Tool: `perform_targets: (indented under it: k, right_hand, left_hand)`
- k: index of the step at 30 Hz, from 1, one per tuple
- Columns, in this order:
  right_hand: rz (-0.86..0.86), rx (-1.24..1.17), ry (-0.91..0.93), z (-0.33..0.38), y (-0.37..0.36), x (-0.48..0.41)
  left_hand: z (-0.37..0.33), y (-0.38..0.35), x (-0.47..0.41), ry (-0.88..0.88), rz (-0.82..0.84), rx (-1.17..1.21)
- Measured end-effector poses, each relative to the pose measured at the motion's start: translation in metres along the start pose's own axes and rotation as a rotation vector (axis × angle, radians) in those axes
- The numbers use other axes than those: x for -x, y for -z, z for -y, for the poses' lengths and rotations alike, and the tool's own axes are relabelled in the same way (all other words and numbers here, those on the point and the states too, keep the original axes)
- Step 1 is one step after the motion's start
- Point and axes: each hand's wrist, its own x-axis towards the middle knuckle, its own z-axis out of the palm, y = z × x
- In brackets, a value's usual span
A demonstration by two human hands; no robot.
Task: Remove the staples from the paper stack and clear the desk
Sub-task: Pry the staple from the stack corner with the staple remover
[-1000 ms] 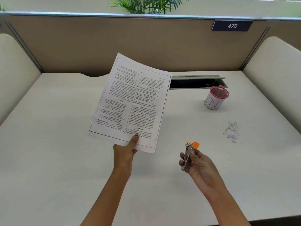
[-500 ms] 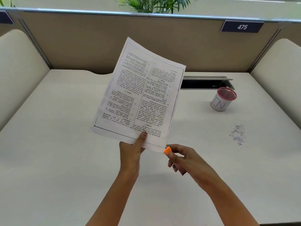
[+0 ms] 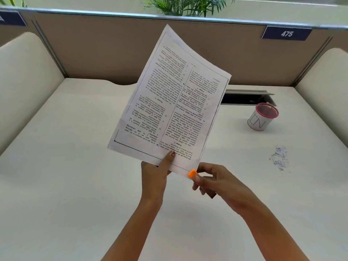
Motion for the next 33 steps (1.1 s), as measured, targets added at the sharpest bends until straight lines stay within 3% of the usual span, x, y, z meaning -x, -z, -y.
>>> perform_targets:
  k: [14,33]
  right_hand:
    - [-0.154,-0.020,0.050,0.004,-0.002,0.004]
    - [-0.283,0.156,0.098,-0.001,-0.007,0.003]
  left_hand:
    - [-0.012,-0.005,0.005,-0.037,0.013,0.001]
    - [-0.010,-0.008,0.013,-0.039,-0.027,0.015]
